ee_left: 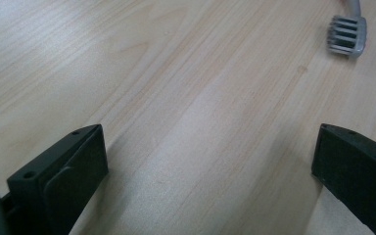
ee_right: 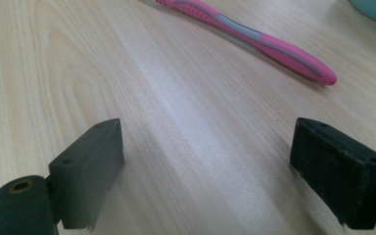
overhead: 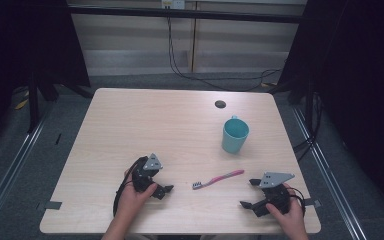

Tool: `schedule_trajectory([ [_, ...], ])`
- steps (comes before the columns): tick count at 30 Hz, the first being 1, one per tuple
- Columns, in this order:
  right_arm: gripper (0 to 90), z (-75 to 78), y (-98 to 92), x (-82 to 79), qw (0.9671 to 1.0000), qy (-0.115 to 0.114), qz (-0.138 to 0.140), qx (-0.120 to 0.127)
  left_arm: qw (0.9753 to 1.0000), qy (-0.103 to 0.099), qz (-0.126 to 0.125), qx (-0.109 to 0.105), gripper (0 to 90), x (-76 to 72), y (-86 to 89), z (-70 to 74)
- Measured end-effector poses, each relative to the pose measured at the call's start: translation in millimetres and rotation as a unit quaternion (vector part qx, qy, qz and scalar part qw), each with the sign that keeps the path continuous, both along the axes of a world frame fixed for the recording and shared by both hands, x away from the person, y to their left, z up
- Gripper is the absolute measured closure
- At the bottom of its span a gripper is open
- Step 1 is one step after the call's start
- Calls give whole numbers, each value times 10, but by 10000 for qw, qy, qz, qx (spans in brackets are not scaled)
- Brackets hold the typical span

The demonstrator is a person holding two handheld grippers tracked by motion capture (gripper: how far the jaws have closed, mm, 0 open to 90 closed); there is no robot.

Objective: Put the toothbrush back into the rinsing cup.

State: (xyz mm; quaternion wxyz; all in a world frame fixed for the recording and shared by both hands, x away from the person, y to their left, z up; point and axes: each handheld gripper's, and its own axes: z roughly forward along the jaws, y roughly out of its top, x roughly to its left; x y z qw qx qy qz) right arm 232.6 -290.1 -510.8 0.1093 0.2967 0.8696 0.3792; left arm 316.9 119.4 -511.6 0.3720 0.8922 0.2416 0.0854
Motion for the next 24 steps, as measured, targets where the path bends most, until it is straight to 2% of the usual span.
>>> schedule_trajectory([
  [15,119,10,7,10,10000,30,30,-45,9998,-1,176,18,0,14,8,1],
  [19,131,70,57,59,9993,114,163,-317,9998,1,178,25,0,13,9,2],
  [22,132,154,133,116,9971,94,350,-675,9998,1,179,21,0,13,9,1],
  [24,141,241,184,169,9955,137,531,-768,9998,-3,178,22,0,13,8,2],
])
